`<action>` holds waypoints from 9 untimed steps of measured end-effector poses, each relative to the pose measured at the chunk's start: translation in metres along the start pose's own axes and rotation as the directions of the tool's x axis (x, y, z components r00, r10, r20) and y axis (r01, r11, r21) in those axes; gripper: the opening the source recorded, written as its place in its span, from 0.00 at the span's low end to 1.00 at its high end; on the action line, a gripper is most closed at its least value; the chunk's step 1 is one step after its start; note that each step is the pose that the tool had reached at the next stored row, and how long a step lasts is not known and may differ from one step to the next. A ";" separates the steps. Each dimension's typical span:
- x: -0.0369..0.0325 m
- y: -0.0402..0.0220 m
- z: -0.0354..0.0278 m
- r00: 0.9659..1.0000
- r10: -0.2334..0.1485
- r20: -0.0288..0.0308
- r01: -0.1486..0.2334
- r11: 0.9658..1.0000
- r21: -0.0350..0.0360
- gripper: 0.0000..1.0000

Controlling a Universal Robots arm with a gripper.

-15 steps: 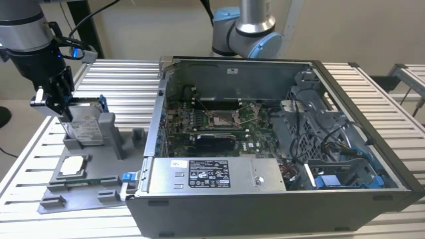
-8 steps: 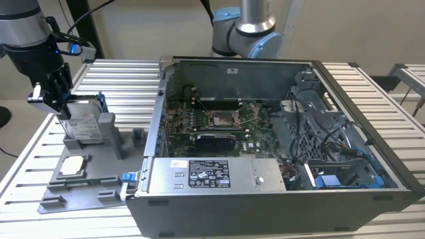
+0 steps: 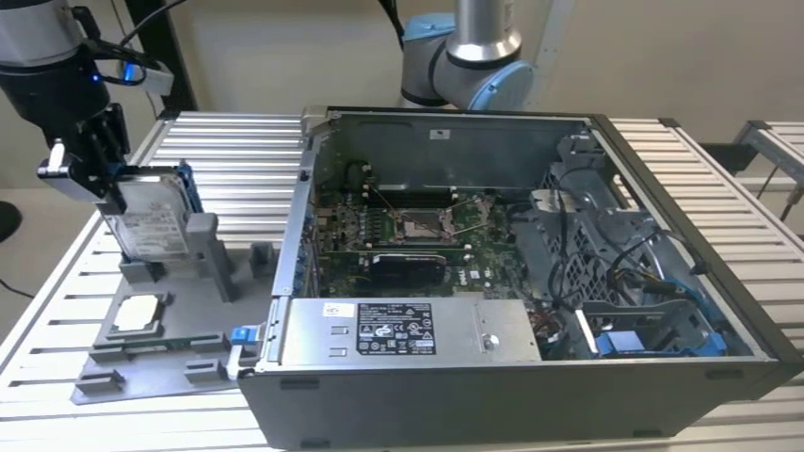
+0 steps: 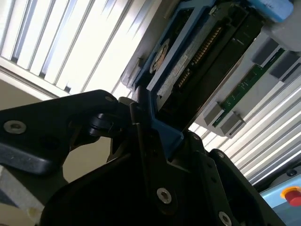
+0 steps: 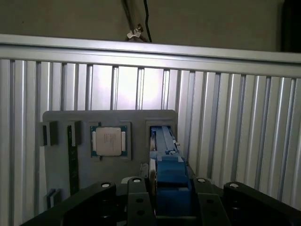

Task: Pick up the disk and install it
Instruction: 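Pick up the disk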

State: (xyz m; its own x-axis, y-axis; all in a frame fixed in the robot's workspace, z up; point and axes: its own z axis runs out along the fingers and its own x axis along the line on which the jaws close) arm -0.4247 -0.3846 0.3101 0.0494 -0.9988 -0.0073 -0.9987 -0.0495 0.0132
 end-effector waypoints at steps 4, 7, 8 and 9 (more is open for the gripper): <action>-0.0001 0.0004 -0.0106 1.000 0.000 0.000 0.000 1.000 0.008 0.00; -0.0002 0.0007 -0.0185 1.000 0.000 -0.001 0.000 1.000 0.013 0.00; -0.0002 0.0008 -0.0209 1.000 0.000 -0.001 0.000 1.000 0.015 0.00; -0.0002 0.0009 -0.0233 1.000 0.000 -0.001 0.000 1.000 0.017 0.00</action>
State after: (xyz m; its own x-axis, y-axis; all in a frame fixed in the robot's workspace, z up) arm -0.4253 -0.3846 0.3334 0.0495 -0.9988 -0.0065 -0.9988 -0.0495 -0.0039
